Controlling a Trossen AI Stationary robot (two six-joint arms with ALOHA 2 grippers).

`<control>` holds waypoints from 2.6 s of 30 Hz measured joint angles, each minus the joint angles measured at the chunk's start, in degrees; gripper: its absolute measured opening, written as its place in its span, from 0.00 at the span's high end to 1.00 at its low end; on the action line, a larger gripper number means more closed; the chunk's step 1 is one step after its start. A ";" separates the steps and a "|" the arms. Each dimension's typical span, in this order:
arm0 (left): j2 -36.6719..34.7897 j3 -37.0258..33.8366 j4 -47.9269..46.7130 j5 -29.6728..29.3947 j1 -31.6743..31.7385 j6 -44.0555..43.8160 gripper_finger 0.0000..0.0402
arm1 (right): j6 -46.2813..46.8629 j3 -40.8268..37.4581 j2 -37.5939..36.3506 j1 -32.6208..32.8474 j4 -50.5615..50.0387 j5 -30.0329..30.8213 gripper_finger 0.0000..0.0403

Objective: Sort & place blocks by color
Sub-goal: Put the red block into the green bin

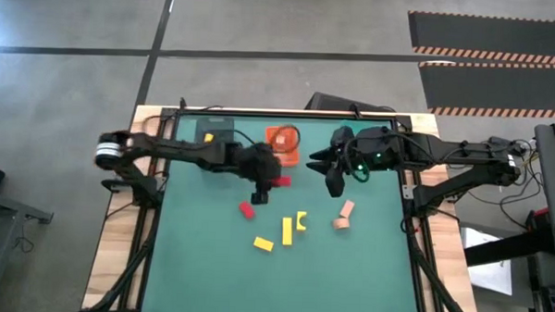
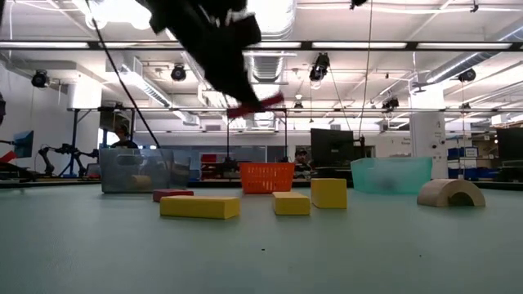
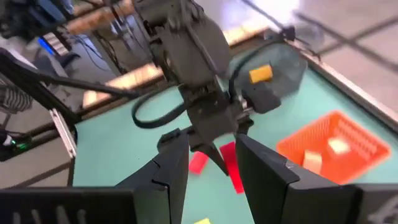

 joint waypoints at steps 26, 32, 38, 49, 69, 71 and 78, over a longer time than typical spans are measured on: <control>-21.67 -0.04 30.06 -4.38 -3.91 -13.04 0.71 | -15.93 0.00 3.56 0.11 28.31 -0.52 0.64; -20.99 -0.02 32.76 -4.23 -5.00 -14.44 0.71 | -15.87 0.00 3.93 0.11 29.56 -0.55 0.55; -18.84 -0.09 37.93 -1.53 -5.20 -15.36 0.71 | -15.90 0.02 4.58 0.08 31.07 -0.59 0.48; -16.11 -0.04 44.98 0.23 -5.22 -17.61 0.71 | -17.05 0.07 5.07 0.08 34.28 -2.23 0.48; -14.64 -0.09 44.87 -0.03 -5.20 -18.85 0.71 | -12.78 0.50 3.89 0.04 34.41 -1.57 0.48; -14.45 -0.02 45.22 -0.03 -5.20 -18.86 0.71 | -12.82 0.50 4.21 0.04 34.41 -1.57 0.48; -14.45 0.07 45.85 -0.01 -5.20 -18.88 0.71 | -14.42 0.48 5.15 0.04 34.48 -1.57 0.52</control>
